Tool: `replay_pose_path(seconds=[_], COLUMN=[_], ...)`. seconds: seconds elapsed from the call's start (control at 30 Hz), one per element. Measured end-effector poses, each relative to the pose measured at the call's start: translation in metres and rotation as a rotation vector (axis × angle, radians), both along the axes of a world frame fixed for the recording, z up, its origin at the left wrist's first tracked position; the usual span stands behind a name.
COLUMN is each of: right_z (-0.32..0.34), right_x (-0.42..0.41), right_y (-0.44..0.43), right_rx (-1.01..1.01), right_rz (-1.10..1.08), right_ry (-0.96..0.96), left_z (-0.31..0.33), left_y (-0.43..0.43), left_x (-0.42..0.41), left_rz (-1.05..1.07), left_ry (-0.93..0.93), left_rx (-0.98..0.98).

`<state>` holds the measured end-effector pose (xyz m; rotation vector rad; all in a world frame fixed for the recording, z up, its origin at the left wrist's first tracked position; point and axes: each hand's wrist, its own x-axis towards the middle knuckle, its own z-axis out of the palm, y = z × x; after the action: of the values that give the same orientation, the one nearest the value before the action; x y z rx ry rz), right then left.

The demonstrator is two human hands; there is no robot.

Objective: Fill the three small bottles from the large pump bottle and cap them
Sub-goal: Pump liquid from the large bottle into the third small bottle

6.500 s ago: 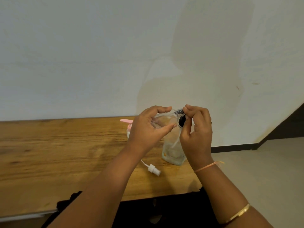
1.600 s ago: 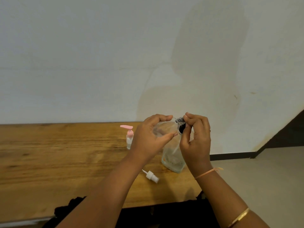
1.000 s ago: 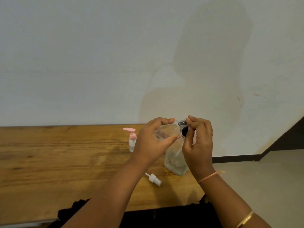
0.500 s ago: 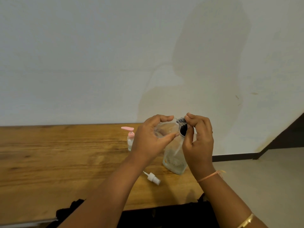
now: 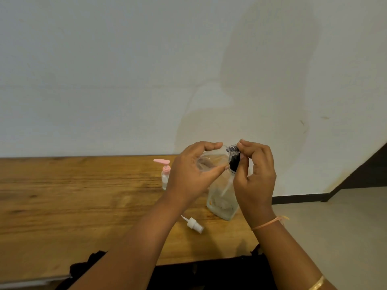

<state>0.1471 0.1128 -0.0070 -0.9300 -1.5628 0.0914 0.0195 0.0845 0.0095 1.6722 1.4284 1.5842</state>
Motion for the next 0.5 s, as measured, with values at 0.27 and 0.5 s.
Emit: replay_pose_path(seconds=[0.27, 0.5], right_z=[-0.015, -0.001], right_x=[0.0, -0.001], right_y=[0.011, 0.003], right_rx=[0.029, 0.04], right_rz=[0.029, 0.006], right_ry=[-0.021, 0.005], left_z=[-0.01, -0.004], left_y=[0.002, 0.002], left_x=[0.002, 0.001], left_rz=[-0.009, 0.008], left_ry=[-0.05, -0.002], left_rx=[-0.012, 0.022])
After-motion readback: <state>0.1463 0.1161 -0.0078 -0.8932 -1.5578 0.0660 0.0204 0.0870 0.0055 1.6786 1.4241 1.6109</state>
